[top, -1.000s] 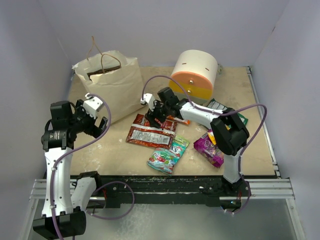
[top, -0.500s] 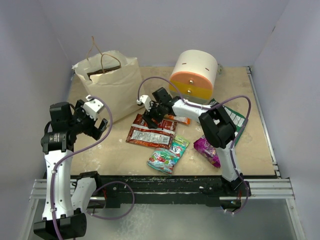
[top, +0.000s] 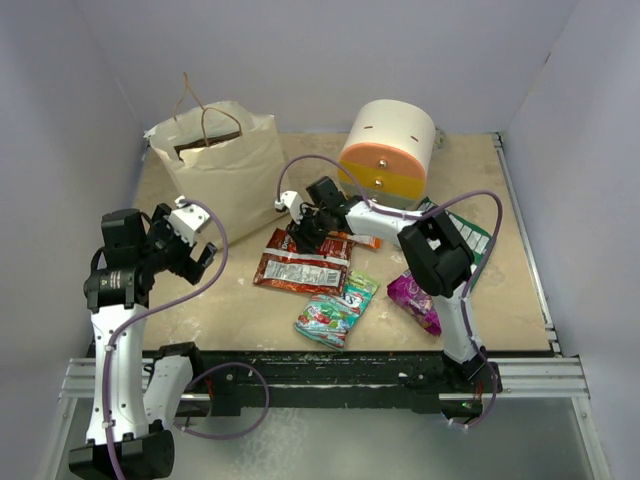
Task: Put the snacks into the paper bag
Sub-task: Pick up the snack from the center of the board.
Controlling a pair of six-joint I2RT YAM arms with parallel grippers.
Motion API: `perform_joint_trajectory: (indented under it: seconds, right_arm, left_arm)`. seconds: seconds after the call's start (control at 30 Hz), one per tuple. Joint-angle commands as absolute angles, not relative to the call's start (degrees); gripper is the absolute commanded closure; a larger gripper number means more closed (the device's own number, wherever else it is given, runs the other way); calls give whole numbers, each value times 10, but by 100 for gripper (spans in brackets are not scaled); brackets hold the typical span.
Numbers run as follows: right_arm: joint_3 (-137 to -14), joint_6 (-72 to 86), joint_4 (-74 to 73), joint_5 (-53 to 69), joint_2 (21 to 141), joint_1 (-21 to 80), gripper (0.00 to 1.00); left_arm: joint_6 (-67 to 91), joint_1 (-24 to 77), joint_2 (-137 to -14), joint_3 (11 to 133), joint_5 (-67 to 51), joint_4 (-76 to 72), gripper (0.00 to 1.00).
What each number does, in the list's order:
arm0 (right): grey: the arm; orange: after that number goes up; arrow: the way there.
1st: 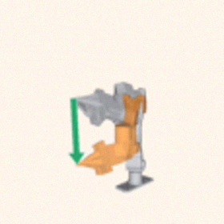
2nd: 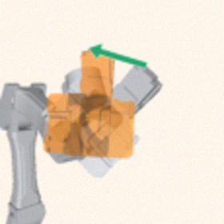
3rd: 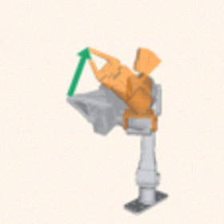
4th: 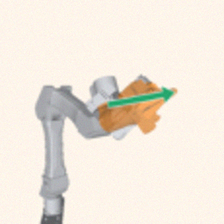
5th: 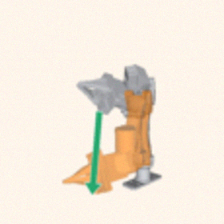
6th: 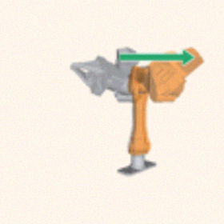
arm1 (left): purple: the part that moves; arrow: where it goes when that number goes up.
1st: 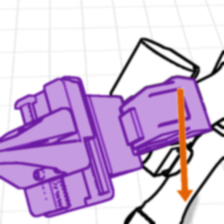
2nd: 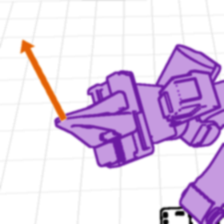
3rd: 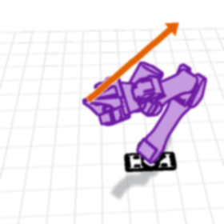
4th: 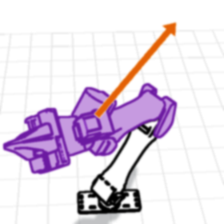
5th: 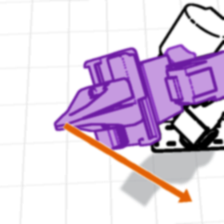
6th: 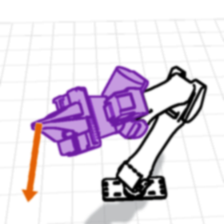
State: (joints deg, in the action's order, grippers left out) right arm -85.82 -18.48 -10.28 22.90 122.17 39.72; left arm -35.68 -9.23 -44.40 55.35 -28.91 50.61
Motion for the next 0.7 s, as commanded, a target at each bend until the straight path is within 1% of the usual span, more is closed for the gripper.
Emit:
perform_joint_trajectory:
  seconds: [0.0,0.27,0.43,0.5,0.67]
  right_arm:
    - [-835,-168,-126,239,1224,398,57]
    - [-857,-175,-143,268,1185,388,84]
    - [-862,-188,-150,296,1132,373,97]
    - [-860,-195,-148,308,1109,371,100]
    - [-850,-213,-144,348,1048,367,100]
  left_arm:
    - [-371,-91,-446,550,-299,488,1]
    - [-379,-91,-466,548,-299,494,1]
    - [-369,-91,-479,563,-310,492,0]
    - [-349,-91,-489,571,-318,491,1]
    - [-323,-91,-503,591,-380,488,3]
